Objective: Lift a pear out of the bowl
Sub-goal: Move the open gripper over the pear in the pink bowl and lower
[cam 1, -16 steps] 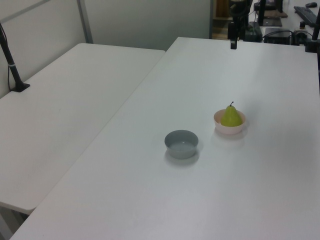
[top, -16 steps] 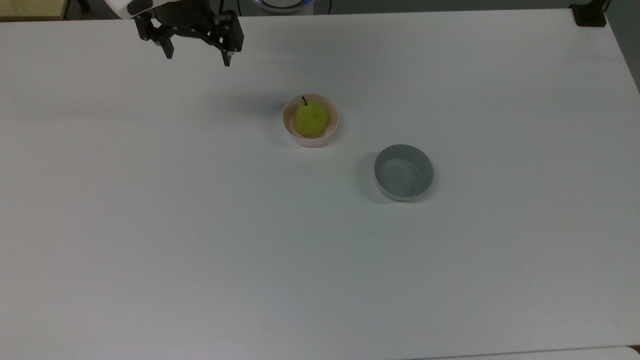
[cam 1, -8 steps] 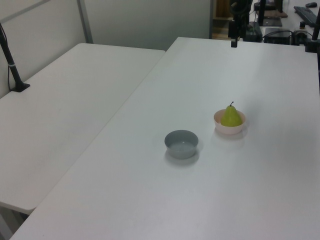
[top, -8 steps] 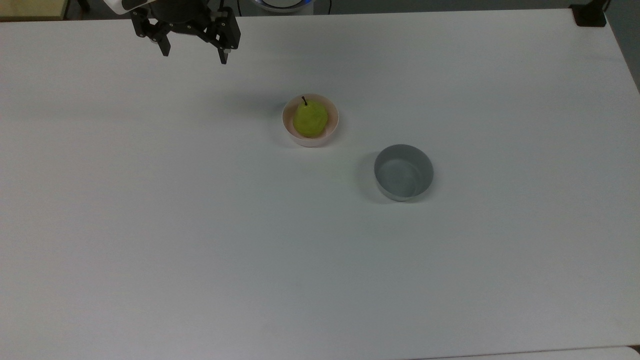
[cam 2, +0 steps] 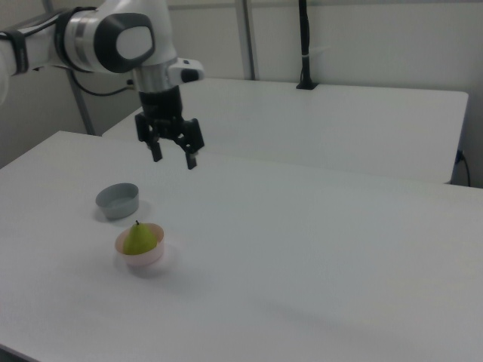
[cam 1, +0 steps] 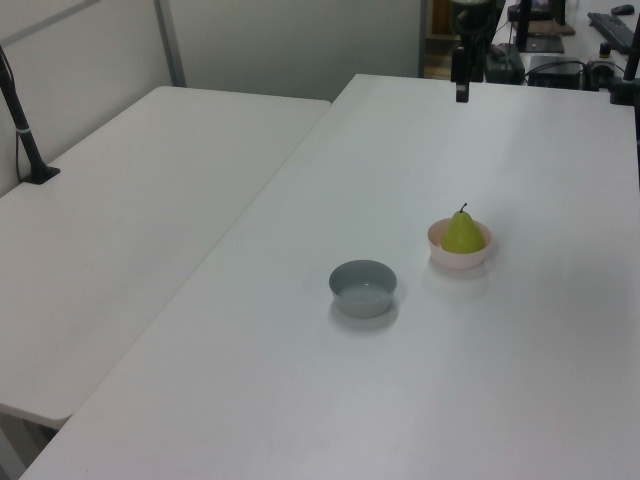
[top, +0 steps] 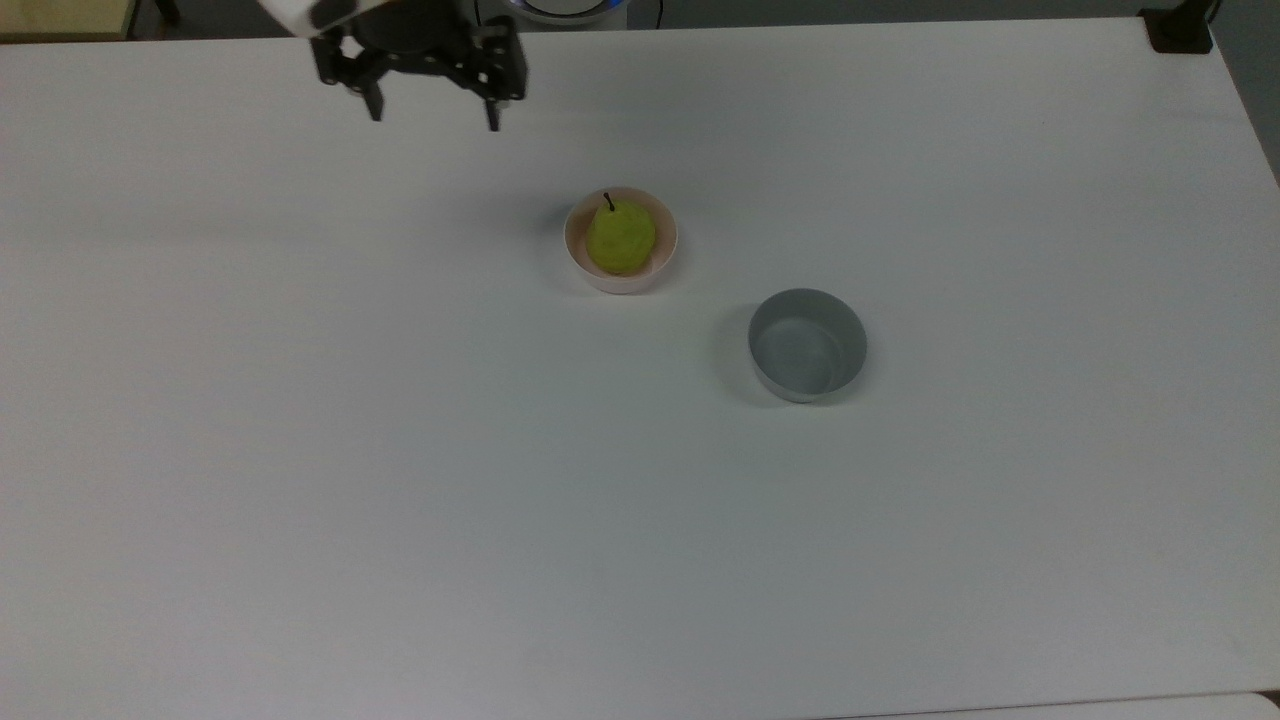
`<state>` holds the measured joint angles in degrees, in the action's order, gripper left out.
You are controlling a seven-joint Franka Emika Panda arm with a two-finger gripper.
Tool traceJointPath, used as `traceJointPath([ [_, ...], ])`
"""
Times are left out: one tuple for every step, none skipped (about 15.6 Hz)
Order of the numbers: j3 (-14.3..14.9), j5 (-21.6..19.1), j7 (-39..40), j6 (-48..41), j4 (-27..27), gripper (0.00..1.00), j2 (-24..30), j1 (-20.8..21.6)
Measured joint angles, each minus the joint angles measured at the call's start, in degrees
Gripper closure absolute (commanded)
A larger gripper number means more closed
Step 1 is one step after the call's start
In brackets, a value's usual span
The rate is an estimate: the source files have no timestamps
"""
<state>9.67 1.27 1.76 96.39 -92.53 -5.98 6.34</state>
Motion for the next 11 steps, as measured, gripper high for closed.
traceJointPath([
  [0.03, -0.01, -0.01, 0.00, 0.00, 0.00, -0.01, 1.70],
  [0.04, -0.01, -0.01, 0.00, 0.00, 0.00, -0.01, 3.60],
  [0.03, -0.02, -0.01, 0.00, 0.00, 0.00, -0.02, 5.61],
  [0.03, -0.02, -0.05, 0.00, 0.00, 0.00, -0.03, 7.66],
  [0.00, -0.02, -0.10, 0.00, -0.01, 0.00, -0.04, 9.39],
  [-0.02, -0.02, -0.14, 0.00, -0.03, 0.00, -0.05, 10.76],
  [-0.01, -0.02, -0.15, -0.01, -0.05, 0.00, -0.07, 11.71],
  [-0.02, -0.02, -0.01, -0.06, -0.15, 0.00, -0.09, 12.17],
  [-0.01, -0.02, 0.68, -0.10, -0.38, 0.00, -0.12, 12.25],
  [0.01, -0.02, 2.11, -0.17, -0.82, 0.00, -0.14, 12.15],
  [0.04, -0.02, 3.53, -0.26, -1.55, 0.00, -0.19, 12.00],
])
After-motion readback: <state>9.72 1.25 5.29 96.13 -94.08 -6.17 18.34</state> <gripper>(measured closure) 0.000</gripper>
